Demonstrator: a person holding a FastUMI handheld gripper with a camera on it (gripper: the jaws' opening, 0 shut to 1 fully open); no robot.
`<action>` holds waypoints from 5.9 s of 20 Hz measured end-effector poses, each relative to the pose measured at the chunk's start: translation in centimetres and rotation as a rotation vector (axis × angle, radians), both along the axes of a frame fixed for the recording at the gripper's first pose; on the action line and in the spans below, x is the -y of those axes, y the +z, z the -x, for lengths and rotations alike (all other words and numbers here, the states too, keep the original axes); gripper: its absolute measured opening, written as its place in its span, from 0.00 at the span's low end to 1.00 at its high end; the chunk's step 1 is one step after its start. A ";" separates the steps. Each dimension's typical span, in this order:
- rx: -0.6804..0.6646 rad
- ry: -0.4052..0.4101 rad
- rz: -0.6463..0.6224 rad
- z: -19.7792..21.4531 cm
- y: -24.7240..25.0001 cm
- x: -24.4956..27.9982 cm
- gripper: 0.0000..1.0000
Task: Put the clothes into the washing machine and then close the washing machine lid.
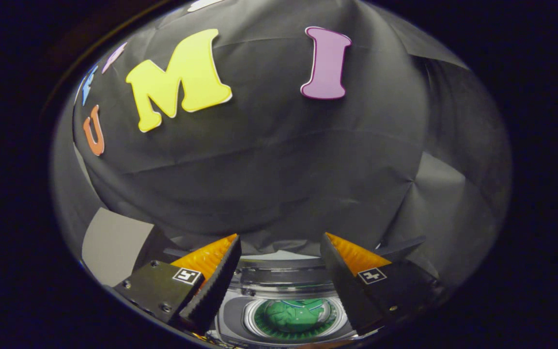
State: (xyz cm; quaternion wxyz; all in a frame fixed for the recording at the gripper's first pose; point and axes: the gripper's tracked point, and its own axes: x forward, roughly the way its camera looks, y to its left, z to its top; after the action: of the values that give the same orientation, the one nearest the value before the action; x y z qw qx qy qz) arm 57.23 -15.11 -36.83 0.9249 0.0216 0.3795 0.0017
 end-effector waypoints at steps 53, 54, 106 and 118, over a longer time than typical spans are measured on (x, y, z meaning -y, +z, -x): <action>0.200 0.015 0.099 3.0 2.4 -0.7 1.00; 0.190 0.010 0.100 2.2 2.0 -0.5 1.00; 0.269 -0.149 0.088 32.9 6.6 -3.9 1.00; 0.496 0.038 0.055 50.1 17.2 -0.8 1.00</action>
State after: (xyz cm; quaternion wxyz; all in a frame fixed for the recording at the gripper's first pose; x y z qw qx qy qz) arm 7.16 -14.32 -19.66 0.9898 -0.0116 0.1412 0.0140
